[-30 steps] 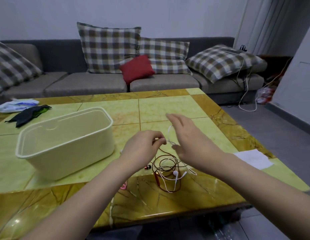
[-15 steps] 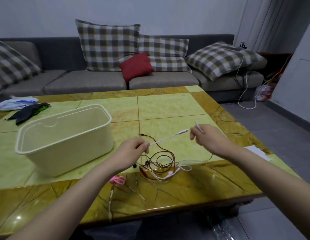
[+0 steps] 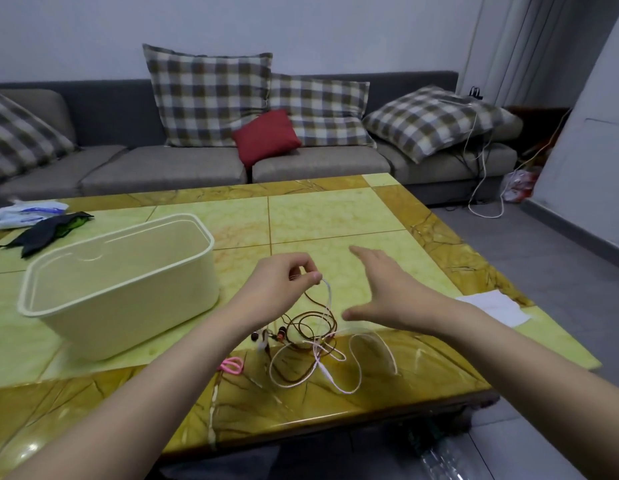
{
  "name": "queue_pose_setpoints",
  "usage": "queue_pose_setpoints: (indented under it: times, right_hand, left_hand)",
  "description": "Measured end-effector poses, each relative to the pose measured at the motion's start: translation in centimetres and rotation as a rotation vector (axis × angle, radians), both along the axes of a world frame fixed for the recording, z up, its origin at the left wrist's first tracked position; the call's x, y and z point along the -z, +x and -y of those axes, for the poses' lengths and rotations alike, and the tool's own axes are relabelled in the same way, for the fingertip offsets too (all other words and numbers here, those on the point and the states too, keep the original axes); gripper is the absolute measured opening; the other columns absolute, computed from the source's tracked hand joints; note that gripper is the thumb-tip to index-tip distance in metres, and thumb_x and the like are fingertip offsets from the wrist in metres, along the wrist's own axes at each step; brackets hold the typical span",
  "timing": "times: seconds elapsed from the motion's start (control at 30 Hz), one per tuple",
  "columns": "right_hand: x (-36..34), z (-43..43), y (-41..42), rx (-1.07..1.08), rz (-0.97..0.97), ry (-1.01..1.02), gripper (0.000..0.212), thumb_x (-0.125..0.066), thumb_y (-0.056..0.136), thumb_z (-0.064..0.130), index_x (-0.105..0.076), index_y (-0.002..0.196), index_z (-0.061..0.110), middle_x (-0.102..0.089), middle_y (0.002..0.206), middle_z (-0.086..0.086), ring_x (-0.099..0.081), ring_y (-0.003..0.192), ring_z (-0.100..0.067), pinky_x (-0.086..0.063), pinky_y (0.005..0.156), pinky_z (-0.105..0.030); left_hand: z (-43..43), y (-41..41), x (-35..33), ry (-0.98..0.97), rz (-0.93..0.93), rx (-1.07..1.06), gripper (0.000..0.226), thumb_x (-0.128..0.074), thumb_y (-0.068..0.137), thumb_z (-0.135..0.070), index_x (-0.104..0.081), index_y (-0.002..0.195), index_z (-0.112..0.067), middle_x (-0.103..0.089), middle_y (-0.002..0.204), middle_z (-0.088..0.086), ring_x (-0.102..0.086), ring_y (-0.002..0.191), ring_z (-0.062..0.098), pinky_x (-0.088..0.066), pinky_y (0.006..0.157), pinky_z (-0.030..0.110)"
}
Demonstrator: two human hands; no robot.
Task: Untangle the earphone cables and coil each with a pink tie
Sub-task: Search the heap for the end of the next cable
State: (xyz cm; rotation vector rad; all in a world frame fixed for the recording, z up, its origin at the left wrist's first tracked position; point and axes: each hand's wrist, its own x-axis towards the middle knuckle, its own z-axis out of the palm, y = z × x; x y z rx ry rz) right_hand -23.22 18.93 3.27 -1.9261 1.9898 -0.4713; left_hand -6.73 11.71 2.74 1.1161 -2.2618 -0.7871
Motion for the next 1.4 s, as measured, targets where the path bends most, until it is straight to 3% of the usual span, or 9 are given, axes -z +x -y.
queue_pose_setpoints:
  times: [0.1,0.17,0.3,0.5,0.77,0.93,1.07,1.27,1.4]
  right_hand:
    - [-0.3,0.2,1.9,-0.106,0.18,-0.021,0.036,-0.056,0.093,0.027,-0.049,0.125,0.013,-0.061,0.116,-0.005,-0.058,0.109,-0.015,-0.044,0.091,-0.028]
    - [-0.3,0.2,2.2,-0.09,0.342,-0.02,0.013,-0.044,0.098,0.019,-0.056,0.102,0.014,-0.061,0.077,0.001,-0.061,0.07,-0.01,-0.049,0.067,-0.025]
    - [-0.4,0.4,0.4,0.049,0.351,-0.081,0.029,-0.038,0.1,0.019,-0.063,0.087,0.016,-0.046,0.063,0.006,-0.04,0.054,-0.006,-0.033,0.045,-0.011]
    - [0.1,0.1,-2.4,0.224,0.172,-0.152,0.03,-0.039,0.099,0.022,-0.065,0.084,0.019,-0.05,0.061,0.006,-0.044,0.055,-0.011,-0.033,0.054,-0.029]
    - [1.0,-0.7,-1.4,0.096,0.184,-0.062,0.027,-0.043,0.098,0.026,-0.068,0.088,0.022,-0.042,0.049,0.008,-0.034,0.042,-0.008,-0.025,0.044,-0.02]
    - [1.0,-0.9,0.5,-0.066,0.171,-0.025,0.03,-0.043,0.099,0.033,-0.067,0.084,0.023,-0.042,0.051,0.008,-0.036,0.046,-0.006,-0.028,0.048,-0.021]
    - [1.6,-1.0,-1.0,-0.038,0.369,0.117,0.042,-0.041,0.098,0.039,-0.064,0.069,0.019,-0.035,0.049,0.011,-0.029,0.042,-0.005,-0.026,0.043,-0.015]
    - [2.2,-1.9,-4.8,0.171,0.447,0.159,0.039,-0.042,0.098,0.035,-0.057,0.068,0.015,-0.035,0.054,0.007,-0.027,0.04,-0.004,-0.023,0.042,-0.016]
    - [2.1,-1.6,-4.9,0.217,0.253,0.031,0.037,-0.046,0.097,0.034,-0.064,0.069,0.019,-0.043,0.059,0.001,-0.039,0.053,-0.013,-0.028,0.049,-0.024]
  left_hand:
    - [-0.6,-1.0,-0.5,-0.02,0.003,0.056,0.016,-0.058,0.091,-0.024,-0.065,0.081,-0.015,-0.048,0.059,-0.003,-0.039,0.052,0.007,-0.03,0.047,0.016]
    - [-0.7,-1.0,-0.6,-0.018,-0.011,0.062,0.019,-0.056,0.092,-0.025,-0.065,0.08,-0.013,-0.052,0.063,-0.001,-0.04,0.056,0.008,-0.03,0.05,0.017]
    - [-0.4,0.6,-0.2,0.061,0.014,0.062,0.021,-0.049,0.096,-0.028,-0.063,0.083,-0.019,-0.044,0.062,-0.005,-0.036,0.054,0.007,-0.029,0.051,0.02]
    - [-0.3,2.6,1.8,0.263,0.071,0.038,0.03,-0.041,0.099,-0.026,-0.064,0.082,-0.017,-0.032,0.056,-0.006,-0.029,0.052,0.013,-0.026,0.048,0.026]
    - [-0.5,2.8,1.2,0.369,0.186,0.138,0.019,-0.048,0.097,-0.025,-0.06,0.093,-0.011,-0.061,0.073,0.002,-0.055,0.057,0.004,-0.046,0.058,0.015]
    - [-1.6,1.9,0.8,0.626,-0.095,0.272,0.029,-0.037,0.101,-0.023,-0.056,0.083,-0.013,-0.037,0.056,-0.008,-0.038,0.051,0.007,-0.043,0.057,0.016]
    - [-1.3,2.5,0.4,0.692,-0.381,0.116,0.03,-0.033,0.102,-0.018,-0.049,0.078,-0.01,-0.024,0.053,-0.007,-0.022,0.046,0.008,-0.029,0.043,0.016]
    - [0.7,4.6,0.3,0.746,-0.808,-0.262,0.028,-0.034,0.102,-0.015,-0.045,0.077,-0.012,-0.026,0.045,-0.009,-0.022,0.036,0.004,-0.023,0.036,0.015]
    - [0.7,4.0,0.6,0.677,-0.721,-0.41,0.025,-0.037,0.1,-0.013,-0.051,0.08,-0.011,-0.047,0.059,-0.001,-0.036,0.045,0.008,-0.035,0.046,0.018]
